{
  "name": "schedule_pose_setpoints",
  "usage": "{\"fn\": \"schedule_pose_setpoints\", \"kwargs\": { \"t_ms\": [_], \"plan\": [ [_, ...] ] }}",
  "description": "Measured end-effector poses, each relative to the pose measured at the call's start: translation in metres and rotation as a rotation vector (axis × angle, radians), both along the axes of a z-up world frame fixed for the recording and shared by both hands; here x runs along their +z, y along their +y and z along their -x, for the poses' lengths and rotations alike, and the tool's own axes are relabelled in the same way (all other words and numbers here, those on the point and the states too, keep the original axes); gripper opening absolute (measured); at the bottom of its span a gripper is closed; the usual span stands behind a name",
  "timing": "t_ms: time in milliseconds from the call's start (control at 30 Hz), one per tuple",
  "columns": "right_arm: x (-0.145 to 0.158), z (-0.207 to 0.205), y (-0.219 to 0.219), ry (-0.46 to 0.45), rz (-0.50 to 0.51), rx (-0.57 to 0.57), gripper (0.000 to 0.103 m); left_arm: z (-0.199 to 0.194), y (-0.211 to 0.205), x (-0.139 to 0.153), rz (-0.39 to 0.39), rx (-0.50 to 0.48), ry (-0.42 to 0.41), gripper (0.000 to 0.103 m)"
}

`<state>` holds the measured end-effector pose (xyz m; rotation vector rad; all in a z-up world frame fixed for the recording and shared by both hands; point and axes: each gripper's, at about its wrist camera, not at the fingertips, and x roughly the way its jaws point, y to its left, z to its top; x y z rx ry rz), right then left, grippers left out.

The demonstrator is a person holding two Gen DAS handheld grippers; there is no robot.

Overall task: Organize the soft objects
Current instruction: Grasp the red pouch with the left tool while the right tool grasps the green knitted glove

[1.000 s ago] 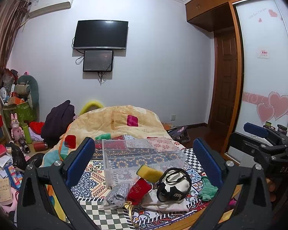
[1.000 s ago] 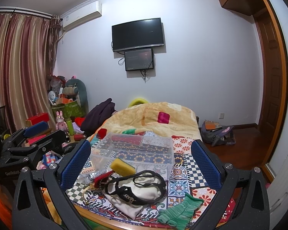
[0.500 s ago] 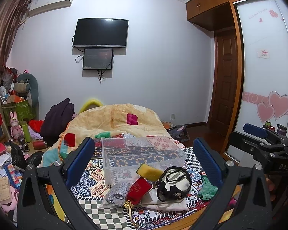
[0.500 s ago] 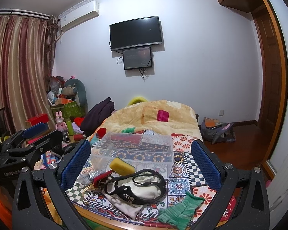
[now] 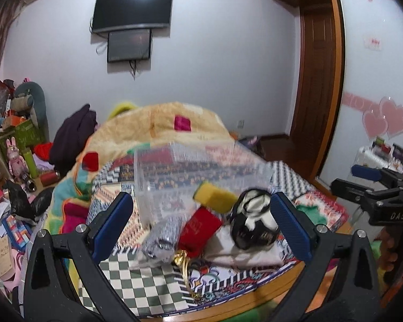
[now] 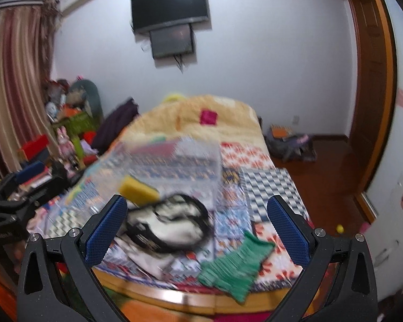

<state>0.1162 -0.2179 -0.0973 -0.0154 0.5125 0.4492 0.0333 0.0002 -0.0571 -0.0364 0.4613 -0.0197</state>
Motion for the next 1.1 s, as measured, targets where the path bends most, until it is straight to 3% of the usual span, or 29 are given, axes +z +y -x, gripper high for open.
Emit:
{"fn": "schedule_pose_setpoints", "kwargs": {
  "t_ms": [133,233,500,733,867,967,1100],
  "plan": [
    [-0.021,-0.011,-0.017,0.092,0.015,-0.033,0.103,-0.013,0.004,-0.02,0.007,0.019,0.061,0.103],
    [-0.036,-0.017,-0.028,0.171,0.022,-0.052,0.099,-0.021,0.008,-0.031,0.017,0.021,0.094,0.089],
    [-0.076,-0.033,-0.036,0.358,0.037,-0.043,0.07,-0.034,0.007,-0.053,0.026,-0.013,0.148,0.058],
    [-0.087,-0.033,-0.033,0.386,0.018,-0.013,0.049,-0.04,0.0,-0.064,0.004,-0.054,0.174,0.03],
    [-0.09,-0.036,-0.034,0.371,0.013,-0.007,0.035,-0.045,0.006,-0.069,0.035,-0.049,0.191,0.016],
    [-0.087,-0.035,-0.032,0.354,0.009,-0.012,0.019,-0.044,0.013,-0.067,0.07,-0.045,0.186,0.011],
    [-0.082,-0.032,-0.03,0.328,0.0,0.001,0.015,-0.042,0.02,-0.06,0.129,-0.063,0.175,0.009]
  ]
}}
